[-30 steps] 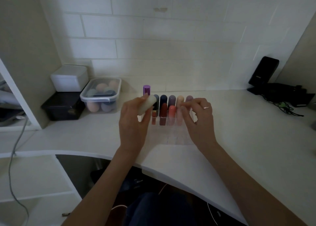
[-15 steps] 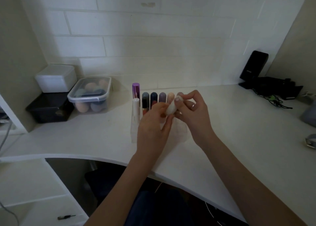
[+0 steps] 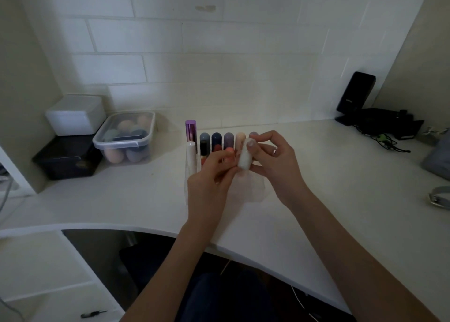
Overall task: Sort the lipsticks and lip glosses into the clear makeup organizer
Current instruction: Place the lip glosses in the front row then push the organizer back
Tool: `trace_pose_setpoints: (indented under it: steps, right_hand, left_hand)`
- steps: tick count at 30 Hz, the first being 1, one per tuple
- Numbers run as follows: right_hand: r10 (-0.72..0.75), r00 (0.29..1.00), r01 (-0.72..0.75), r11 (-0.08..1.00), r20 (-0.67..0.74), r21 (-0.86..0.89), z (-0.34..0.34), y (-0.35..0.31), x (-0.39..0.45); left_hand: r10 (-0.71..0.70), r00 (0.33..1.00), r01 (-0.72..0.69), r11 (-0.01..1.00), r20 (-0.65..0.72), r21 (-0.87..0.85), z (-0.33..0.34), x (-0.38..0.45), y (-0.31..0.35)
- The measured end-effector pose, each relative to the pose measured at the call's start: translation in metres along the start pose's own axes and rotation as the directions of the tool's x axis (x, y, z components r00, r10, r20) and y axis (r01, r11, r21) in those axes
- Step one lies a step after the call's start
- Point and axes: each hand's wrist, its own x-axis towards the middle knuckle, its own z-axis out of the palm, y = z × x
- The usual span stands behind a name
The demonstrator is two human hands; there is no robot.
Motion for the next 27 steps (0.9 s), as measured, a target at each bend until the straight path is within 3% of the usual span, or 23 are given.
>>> trace_pose_setpoints:
  steps: [3, 6, 8, 11, 18, 22, 27]
  right_hand:
    - [-0.087, 0.993, 0.083, 0.995, -0.075, -0.052, -0.003, -0.004, 0.004]
    - [-0.230, 0.952, 0.182, 0.957, -0.205, -0.228, -0.014, -0.006, 0.009]
    - [-0.268, 0.937, 0.202, 0.939, -0.225, -0.278, -0.018, -0.005, 0.010]
    - [-0.290, 0.939, 0.209, 0.907, -0.183, -0.366, -0.015, 0.002, 0.010]
    - [-0.374, 0.926, 0.289, 0.788, -0.048, -0.544, -0.012, 0.011, 0.009]
    - [-0.409, 0.908, 0.337, 0.592, 0.088, -0.732, -0.017, 0.022, 0.015]
    - [-0.338, 0.938, 0.288, 0.637, 0.076, -0.715, -0.020, 0.025, 0.016]
  left_hand:
    - [-0.006, 0.996, 0.009, 0.999, -0.088, 0.032, -0.003, -0.002, 0.006]
    - [0.026, 0.975, -0.003, 0.995, -0.223, 0.103, -0.007, -0.003, 0.008]
    - [-0.022, 0.955, 0.051, 0.995, -0.296, 0.090, -0.010, -0.002, 0.006]
    - [-0.132, 0.945, 0.147, 0.989, -0.301, 0.029, -0.010, 0.000, 0.004]
    - [-0.156, 0.949, 0.179, 0.982, -0.275, 0.062, -0.010, -0.003, 0.008]
    - [-0.172, 0.946, 0.190, 0.981, -0.275, 0.037, -0.010, -0.003, 0.007]
    - [-0.164, 0.955, 0.188, 0.979, -0.248, 0.074, -0.010, -0.002, 0.008]
